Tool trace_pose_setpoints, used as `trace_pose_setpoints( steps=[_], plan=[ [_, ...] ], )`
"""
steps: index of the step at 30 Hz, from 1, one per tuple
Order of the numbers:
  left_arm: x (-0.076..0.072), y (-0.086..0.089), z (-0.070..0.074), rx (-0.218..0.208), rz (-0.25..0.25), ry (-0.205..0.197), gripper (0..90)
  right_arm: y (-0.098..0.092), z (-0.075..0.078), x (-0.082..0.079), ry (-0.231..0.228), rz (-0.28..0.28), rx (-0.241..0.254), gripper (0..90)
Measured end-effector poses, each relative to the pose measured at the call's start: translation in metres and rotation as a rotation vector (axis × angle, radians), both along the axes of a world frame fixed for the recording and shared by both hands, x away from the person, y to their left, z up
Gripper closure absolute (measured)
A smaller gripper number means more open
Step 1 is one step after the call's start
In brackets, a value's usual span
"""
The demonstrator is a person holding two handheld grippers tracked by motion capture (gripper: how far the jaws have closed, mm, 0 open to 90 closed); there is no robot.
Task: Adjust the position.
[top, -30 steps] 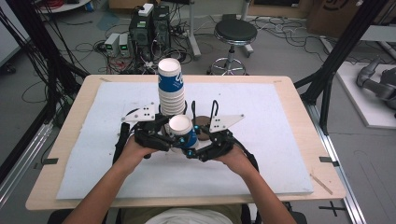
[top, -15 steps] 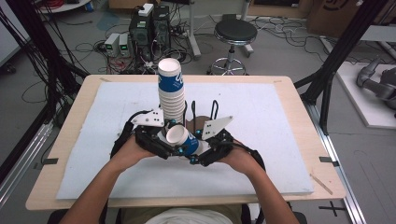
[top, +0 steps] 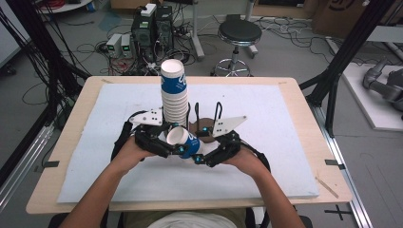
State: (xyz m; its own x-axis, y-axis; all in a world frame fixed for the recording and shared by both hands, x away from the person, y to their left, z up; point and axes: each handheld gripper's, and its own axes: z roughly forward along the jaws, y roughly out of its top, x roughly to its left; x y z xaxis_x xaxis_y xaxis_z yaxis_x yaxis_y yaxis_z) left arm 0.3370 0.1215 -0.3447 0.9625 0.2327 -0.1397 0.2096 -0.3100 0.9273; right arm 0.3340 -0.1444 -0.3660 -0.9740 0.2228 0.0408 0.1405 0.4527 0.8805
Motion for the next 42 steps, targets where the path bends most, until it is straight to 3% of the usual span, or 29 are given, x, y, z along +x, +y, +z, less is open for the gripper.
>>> trace_pose_setpoints(
  steps=[1,2,3,4,6,7,9,12,13,14,24,26,29,30,31,32,33,34,36,38,41,42],
  plan=[
    [0.000,0.000,0.000,0.000,0.000,0.000,29.2,0.000,0.000,0.000,0.000,0.000,0.000,14.8],
    [0.000,0.001,0.000,-0.021,0.006,-0.003,29.2,-0.006,0.001,0.004,-0.001,-0.009,0.058,14.2],
    [0.001,0.003,0.000,-0.043,0.007,-0.004,29.2,-0.006,0.001,0.004,-0.001,-0.009,0.058,14.2],
    [0.001,0.005,0.000,-0.069,0.010,-0.004,29.2,-0.012,0.001,0.005,0.014,-0.019,0.108,13.7],
    [0.002,0.008,0.000,-0.110,0.010,-0.012,29.3,-0.017,0.000,0.007,0.032,-0.022,0.149,13.5],
    [0.002,0.010,0.000,-0.158,0.010,-0.016,29.3,-0.018,-0.001,0.007,0.035,-0.023,0.165,13.4],
    [0.002,0.011,0.000,-0.195,0.003,-0.024,29.3,-0.020,-0.002,0.007,0.042,-0.014,0.200,13.3],
    [0.000,0.009,-0.002,-0.247,-0.013,-0.029,29.3,-0.017,-0.003,0.007,0.048,0.004,0.215,13.2],
    [0.000,0.009,-0.002,-0.247,-0.013,-0.029,29.3,-0.017,-0.003,0.007,0.048,0.004,0.215,13.2],
    [-0.001,0.006,-0.003,-0.280,-0.028,-0.028,29.3,-0.014,-0.005,0.006,0.060,0.021,0.219,13.2],
    [-0.003,0.003,-0.004,-0.328,-0.057,-0.037,29.5,-0.006,-0.008,0.003,0.054,0.070,0.234,17.4],
    [-0.002,0.004,-0.005,-0.325,-0.060,-0.028,29.8,-0.007,-0.007,0.003,0.044,0.072,0.231,19.6],
    [-0.001,0.004,-0.006,-0.293,-0.060,-0.023,28.5,-0.008,-0.006,0.003,0.031,0.068,0.187,22.4],
    [-0.002,0.004,-0.005,-0.237,-0.024,-0.035,23.9,-0.008,-0.006,0.003,0.034,0.068,0.168,22.6],
    [-0.002,0.004,-0.005,-0.237,-0.024,-0.035,18.5,-0.008,-0.006,0.003,0.034,0.068,0.168,22.6],
    [-0.002,0.006,-0.004,-0.192,-0.005,-0.029,16.0,-0.008,-0.005,0.003,0.027,0.055,0.123,23.1],
    [-0.002,0.006,-0.004,-0.192,-0.005,-0.029,16.0,-0.008,-0.005,0.003,0.027,0.055,0.123,23.1],
    [-0.002,0.008,-0.003,-0.124,0.010,-0.059,16.0,-0.009,-0.003,0.004,0.022,0.046,0.094,23.2],
    [-0.002,0.009,-0.002,-0.100,0.008,-0.061,16.0,-0.010,-0.002,0.004,0.018,0.041,0.078,23.2],
    [-0.003,0.010,-0.002,-0.067,-0.003,-0.059,16.0,-0.009,0.002,0.004,0.012,0.027,-0.001,23.1],
    [-0.003,0.008,-0.004,-0.032,-0.015,-0.054,16.0,-0.008,0.005,0.004,0.019,0.035,-0.037,23.0],
    [-0.003,0.007,-0.005,-0.017,-0.024,-0.051,16.0,-0.005,0.008,0.003,0.026,0.040,-0.080,22.8]
  ],
)
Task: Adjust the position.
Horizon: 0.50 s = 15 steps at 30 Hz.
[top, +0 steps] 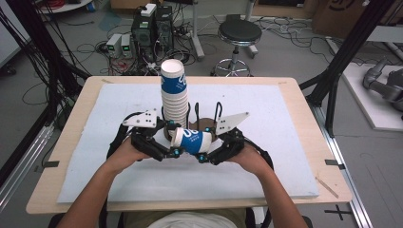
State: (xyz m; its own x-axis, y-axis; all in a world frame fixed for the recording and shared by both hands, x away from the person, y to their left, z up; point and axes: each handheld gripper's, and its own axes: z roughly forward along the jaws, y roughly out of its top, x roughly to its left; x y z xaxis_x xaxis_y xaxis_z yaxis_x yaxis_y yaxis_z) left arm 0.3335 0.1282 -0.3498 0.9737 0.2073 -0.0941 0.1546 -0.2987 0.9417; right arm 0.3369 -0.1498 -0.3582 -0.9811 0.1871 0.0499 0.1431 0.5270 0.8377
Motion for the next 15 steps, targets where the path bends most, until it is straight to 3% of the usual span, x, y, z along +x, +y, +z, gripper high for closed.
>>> trace_pose_setpoints(
  steps=[4,10,15],
  plan=[
    [-0.002,-0.009,-0.006,0.082,-0.054,0.018,16.0,0.005,0.004,-0.005,-0.024,0.026,-0.103,22.7],
    [-0.003,-0.014,-0.011,0.127,-0.096,0.028,17.9,0.009,0.008,-0.009,-0.039,0.065,-0.169,22.8],
    [-0.003,-0.015,-0.014,0.146,-0.141,0.052,27.1,0.011,0.006,-0.008,-0.035,0.077,-0.175,22.8]
  ],
)
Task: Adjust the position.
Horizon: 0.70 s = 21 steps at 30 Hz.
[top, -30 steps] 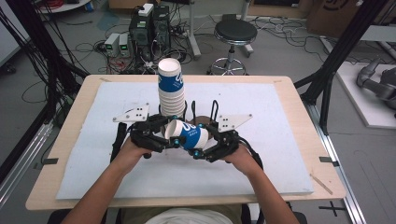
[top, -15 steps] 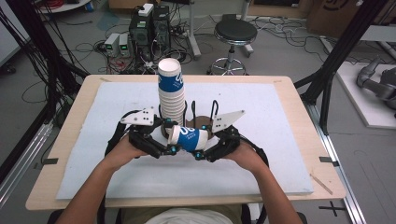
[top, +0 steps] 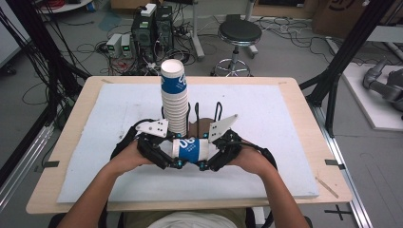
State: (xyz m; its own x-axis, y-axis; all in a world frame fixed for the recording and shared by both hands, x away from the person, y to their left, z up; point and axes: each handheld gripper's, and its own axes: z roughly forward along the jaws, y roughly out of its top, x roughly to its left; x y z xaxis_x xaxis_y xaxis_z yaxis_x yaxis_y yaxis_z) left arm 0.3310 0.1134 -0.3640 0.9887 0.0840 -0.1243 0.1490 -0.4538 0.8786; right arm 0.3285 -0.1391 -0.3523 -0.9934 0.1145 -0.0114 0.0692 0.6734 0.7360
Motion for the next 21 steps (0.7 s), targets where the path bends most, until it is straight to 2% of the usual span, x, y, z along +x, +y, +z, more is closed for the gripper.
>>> trace_pose_setpoints(
  steps=[5,7,8,9,10,11,12,13,14,15,16,17,18,19,20,21],
  plan=[
    [0.001,0.000,-0.001,0.004,-0.014,0.007,28.3,0.000,-0.001,0.000,0.009,0.004,0.000,22.8],
    [0.002,0.002,-0.001,-0.022,-0.009,0.012,28.4,-0.001,-0.002,0.000,0.014,0.003,0.018,21.2],
    [0.002,0.002,-0.001,-0.022,-0.009,0.012,28.4,-0.001,-0.002,0.000,0.014,0.003,0.018,21.2],
    [0.003,0.004,-0.001,-0.048,-0.003,0.021,28.3,-0.002,-0.002,0.000,0.014,-0.009,0.048,19.2],
    [0.003,0.004,-0.001,-0.048,-0.003,0.021,28.3,-0.002,-0.002,0.000,0.014,-0.009,0.048,19.2],
    [0.003,0.006,-0.001,-0.069,0.000,0.024,28.4,-0.004,-0.002,0.001,0.013,-0.020,0.094,17.7],
    [0.004,0.007,-0.001,-0.080,0.000,0.024,28.4,-0.004,-0.002,0.001,0.013,-0.020,0.094,17.7],
    [0.006,0.010,-0.001,-0.111,-0.003,0.022,28.7,-0.007,0.001,0.001,0.024,-0.026,0.148,17.6],
    [0.006,0.010,-0.001,-0.111,-0.003,0.022,28.8,-0.009,0.002,0.001,0.028,-0.032,0.169,17.6],
    [0.006,0.014,-0.001,-0.143,0.006,0.028,29.0,-0.012,0.003,0.002,0.036,-0.035,0.201,17.6],
    [0.006,0.014,-0.001,-0.143,0.006,0.028,29.0,-0.012,0.003,0.002,0.036,-0.035,0.201,17.6],
    [0.008,0.018,-0.002,-0.175,0.021,0.030,29.1,-0.019,0.006,0.004,0.045,-0.050,0.270,17.6],
    [0.008,0.018,-0.002,-0.175,0.021,0.030,29.1,-0.019,0.006,0.004,0.045,-0.050,0.270,17.6],
    [0.010,0.021,-0.004,-0.228,0.038,0.030,29.0,-0.026,0.008,0.006,0.051,-0.080,0.329,17.6],
    [0.010,0.021,-0.004,-0.228,0.038,0.030,29.0,-0.026,0.008,0.006,0.051,-0.080,0.329,17.6],
    [0.011,0.022,-0.006,-0.274,0.047,0.034,29.0,-0.028,0.008,0.008,0.060,-0.087,0.360,17.6]
  ],
)
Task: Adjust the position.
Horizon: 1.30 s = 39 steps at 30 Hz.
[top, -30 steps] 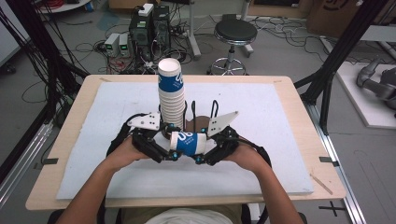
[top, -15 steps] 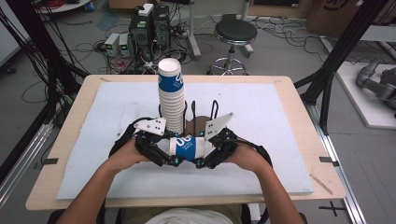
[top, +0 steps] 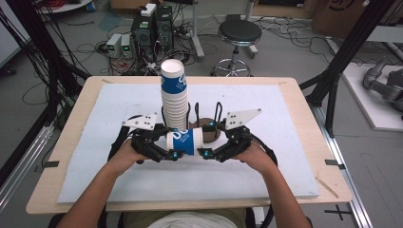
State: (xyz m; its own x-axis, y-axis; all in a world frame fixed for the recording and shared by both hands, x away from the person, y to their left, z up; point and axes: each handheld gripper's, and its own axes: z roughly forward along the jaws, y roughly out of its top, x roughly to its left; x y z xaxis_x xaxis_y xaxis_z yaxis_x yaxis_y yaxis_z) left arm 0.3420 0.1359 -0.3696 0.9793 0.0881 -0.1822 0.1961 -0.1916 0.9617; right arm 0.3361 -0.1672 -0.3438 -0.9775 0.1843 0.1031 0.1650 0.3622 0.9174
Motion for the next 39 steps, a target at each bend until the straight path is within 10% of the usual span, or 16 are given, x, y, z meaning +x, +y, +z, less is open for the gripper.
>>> trace_pose_setpoints(
  steps=[10,19,26,31,39],
  plan=[
    [-0.002,-0.005,-0.002,-0.082,-0.019,-0.003,28.5,0.004,-0.005,0.000,0.016,0.015,0.054,17.7],
    [-0.003,-0.008,-0.006,-0.056,-0.036,0.010,29.5,0.002,-0.004,0.000,0.024,0.048,0.042,23.6],
    [-0.006,-0.010,-0.003,0.096,0.062,-0.033,15.4,0.003,-0.001,0.000,-0.001,0.024,-0.059,25.0],
    [-0.010,-0.019,-0.005,0.242,0.070,-0.105,15.4,0.008,0.009,-0.005,-0.076,-0.015,-0.264,24.8],
    [-0.013,-0.027,-0.010,0.303,0.036,-0.122,15.6,0.017,0.005,-0.009,-0.069,0.003,-0.366,24.3]
  ],
)
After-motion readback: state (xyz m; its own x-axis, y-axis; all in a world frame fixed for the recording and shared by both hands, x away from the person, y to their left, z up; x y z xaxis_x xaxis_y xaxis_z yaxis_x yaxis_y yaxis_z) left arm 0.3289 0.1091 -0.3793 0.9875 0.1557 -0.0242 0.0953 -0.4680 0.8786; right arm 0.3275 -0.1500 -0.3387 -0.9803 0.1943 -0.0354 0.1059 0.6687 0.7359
